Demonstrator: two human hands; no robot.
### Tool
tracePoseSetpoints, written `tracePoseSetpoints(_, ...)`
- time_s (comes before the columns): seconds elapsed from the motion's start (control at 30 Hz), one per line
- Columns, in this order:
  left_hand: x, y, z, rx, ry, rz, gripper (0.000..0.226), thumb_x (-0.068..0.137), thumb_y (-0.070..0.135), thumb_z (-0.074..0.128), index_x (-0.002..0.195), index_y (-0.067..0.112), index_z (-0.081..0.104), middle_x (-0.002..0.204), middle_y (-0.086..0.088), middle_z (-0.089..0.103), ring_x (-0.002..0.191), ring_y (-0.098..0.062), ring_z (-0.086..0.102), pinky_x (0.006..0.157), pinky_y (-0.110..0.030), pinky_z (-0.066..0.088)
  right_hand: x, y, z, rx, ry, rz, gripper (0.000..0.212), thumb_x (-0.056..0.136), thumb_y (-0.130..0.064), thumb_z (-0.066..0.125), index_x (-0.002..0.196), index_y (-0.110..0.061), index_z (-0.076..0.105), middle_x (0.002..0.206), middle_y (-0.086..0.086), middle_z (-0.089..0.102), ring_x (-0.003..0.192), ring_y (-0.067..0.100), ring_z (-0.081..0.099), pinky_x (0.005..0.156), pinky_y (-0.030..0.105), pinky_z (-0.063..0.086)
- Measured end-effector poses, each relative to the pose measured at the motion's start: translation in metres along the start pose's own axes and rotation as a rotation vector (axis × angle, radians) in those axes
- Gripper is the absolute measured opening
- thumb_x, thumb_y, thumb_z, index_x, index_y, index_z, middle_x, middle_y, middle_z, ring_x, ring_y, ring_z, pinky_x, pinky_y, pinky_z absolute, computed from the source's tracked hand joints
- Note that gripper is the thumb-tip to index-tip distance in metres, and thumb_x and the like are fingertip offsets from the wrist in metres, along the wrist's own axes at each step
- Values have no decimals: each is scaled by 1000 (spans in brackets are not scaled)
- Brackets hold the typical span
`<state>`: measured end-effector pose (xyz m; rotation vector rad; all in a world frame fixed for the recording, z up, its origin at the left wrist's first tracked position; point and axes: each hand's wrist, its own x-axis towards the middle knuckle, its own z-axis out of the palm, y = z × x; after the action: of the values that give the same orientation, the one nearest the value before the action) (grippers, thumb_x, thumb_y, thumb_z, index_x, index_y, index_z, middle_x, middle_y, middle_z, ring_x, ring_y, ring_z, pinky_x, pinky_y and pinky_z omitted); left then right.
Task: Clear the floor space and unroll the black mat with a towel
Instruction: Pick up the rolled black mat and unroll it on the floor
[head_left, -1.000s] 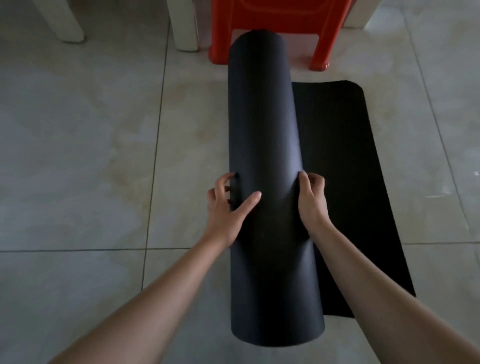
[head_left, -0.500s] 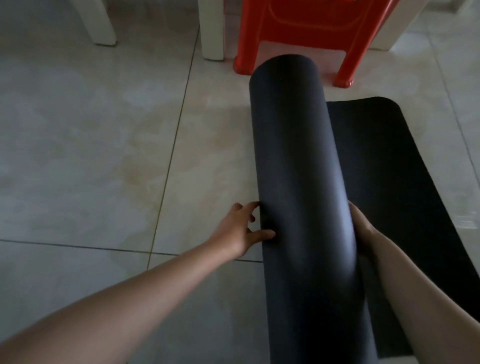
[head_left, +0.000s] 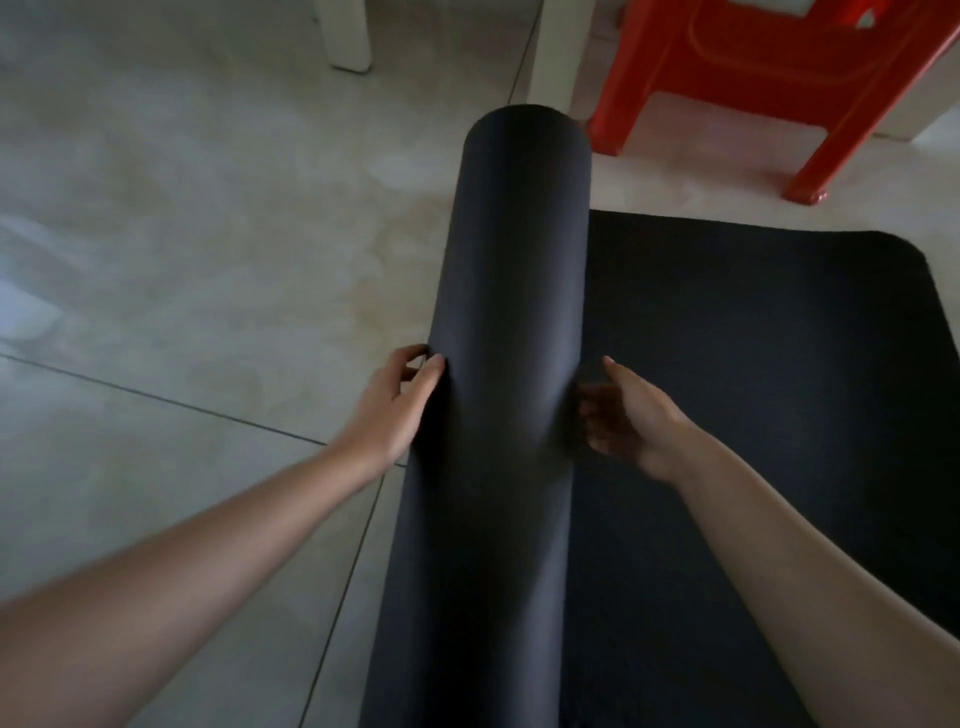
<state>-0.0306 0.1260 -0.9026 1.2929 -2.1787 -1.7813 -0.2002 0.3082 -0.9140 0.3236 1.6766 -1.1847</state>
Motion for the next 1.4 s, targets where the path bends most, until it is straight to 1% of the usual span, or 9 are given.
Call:
tracePoseSetpoints(0.1,7,-7,-19,35,68,2,43,97,48,42,135,28,45,127,-4,53,111,-20,55,93,-38,47,-4,-3,27,-58,-119,-70,37,91,-47,53,114,-18,56,99,8,66,91,23,64,80,41,52)
tracePoseSetpoints(0.23,9,-11,-41,33,103,-17,48,97,49,40,138,24,44,131,-7,52,114,-21,54,96,-35,43,-8,-4,55,-26,-162,-41,52,88,-47,56,131,-20,46,114,11,62,99,26,62,70,37,50)
tracePoseSetpoints(0.47,-12,-24,-97,96,57,-18,53,95,48,47,141,24,39,132,-3,47,108,-19,56,79,-28,46,0,-13,105,-67,-138,53,43,95,-49,41,110,-14,59,92,9,62,80,22,57,66,33,44)
tracePoseSetpoints(0.63,-5,-37,-150,175,64,82,54,92,42,56,140,23,41,135,-4,41,112,-19,55,99,-40,47,-1,-13,174,-26,-115,85,42,96,-48,40,112,-15,60,111,14,65,102,31,62,87,46,48)
tracePoseSetpoints(0.8,20,-57,-201,47,119,-53,52,90,52,54,135,27,46,130,-5,50,109,-23,57,93,-39,49,-1,-16,230,116,-86,136,40,97,-45,40,108,-10,57,90,10,62,76,22,59,56,31,47)
tracePoseSetpoints(0.93,42,-59,-243,14,83,-90,84,73,66,65,143,29,37,135,-3,40,115,-20,51,97,-35,44,4,-11,286,81,-105,88,27,95,-38,47,107,-18,62,99,8,64,86,22,63,66,35,50)
tracePoseSetpoints(1.07,60,-71,-257,-76,-1,-101,118,44,71,81,144,34,31,135,5,46,118,-19,54,100,-42,48,9,-10,327,99,-71,81,39,90,-45,54,123,-24,58,117,10,64,104,28,62,76,42,53)
tracePoseSetpoints(1.27,79,-97,-312,-305,-169,-168,70,68,53,76,129,26,53,115,11,66,91,-4,68,67,-21,54,12,-8,367,98,-122,81,78,67,-72,61,127,-22,59,119,5,61,105,22,57,78,36,48)
tracePoseSetpoints(1.4,80,-111,-343,-361,-105,-172,49,88,50,57,133,30,51,124,8,60,107,-11,59,82,-33,50,16,-12,398,150,-118,100,60,86,-66,45,129,-27,56,120,5,60,102,23,57,67,37,46)
